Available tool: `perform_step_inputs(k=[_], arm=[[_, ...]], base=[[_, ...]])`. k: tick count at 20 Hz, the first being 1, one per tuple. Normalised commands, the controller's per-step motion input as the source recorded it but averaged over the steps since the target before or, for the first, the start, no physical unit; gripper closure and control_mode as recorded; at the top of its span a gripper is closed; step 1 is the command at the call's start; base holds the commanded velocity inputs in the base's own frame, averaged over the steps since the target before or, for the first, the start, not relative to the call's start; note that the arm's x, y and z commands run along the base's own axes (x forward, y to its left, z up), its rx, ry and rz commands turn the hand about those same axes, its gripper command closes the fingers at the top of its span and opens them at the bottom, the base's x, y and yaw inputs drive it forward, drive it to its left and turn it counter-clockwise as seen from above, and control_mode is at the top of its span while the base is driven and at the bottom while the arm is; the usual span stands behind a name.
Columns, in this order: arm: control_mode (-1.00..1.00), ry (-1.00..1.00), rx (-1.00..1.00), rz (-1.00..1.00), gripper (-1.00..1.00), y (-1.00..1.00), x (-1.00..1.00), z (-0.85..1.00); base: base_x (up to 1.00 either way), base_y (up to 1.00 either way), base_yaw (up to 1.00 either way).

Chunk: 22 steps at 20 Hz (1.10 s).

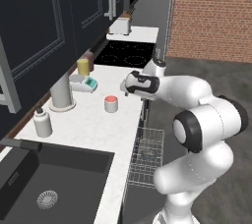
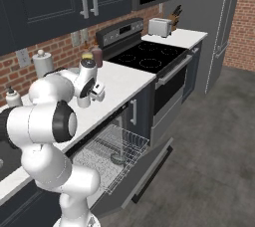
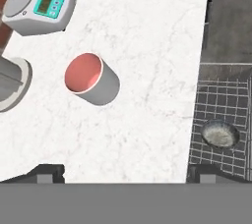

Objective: Pick up the cup and bowl from the counter, place them in the dishwasher, and close the dishwasher door.

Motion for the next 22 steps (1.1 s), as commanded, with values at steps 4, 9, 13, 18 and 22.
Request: perform_step_inputs(k=[4, 9, 13, 18, 22], arm=[[-1.00, 0.06, 0.00, 0.00, -1.00, 0.26, 0.40, -0.16], [-1.00, 0.00, 0.00, 0.00, -1.00, 0.25, 0.32, -0.27], [-1.00, 0.00, 0.00, 0.00, -1.00, 0.13, 0.28, -0.30], [-1.00, 0.02, 0.00, 0.00, -1.00, 0.19, 0.31, -0.29], [-1.00, 0.03, 0.00, 0.00, -1.00, 0.11, 0.38, -0.06]], base=[[0.00, 0.00, 0.00], [0.00, 0.00, 0.00], [0.00, 0.00, 0.00], [0.00, 0.00, 0.00], [0.00, 0.00, 0.00]])
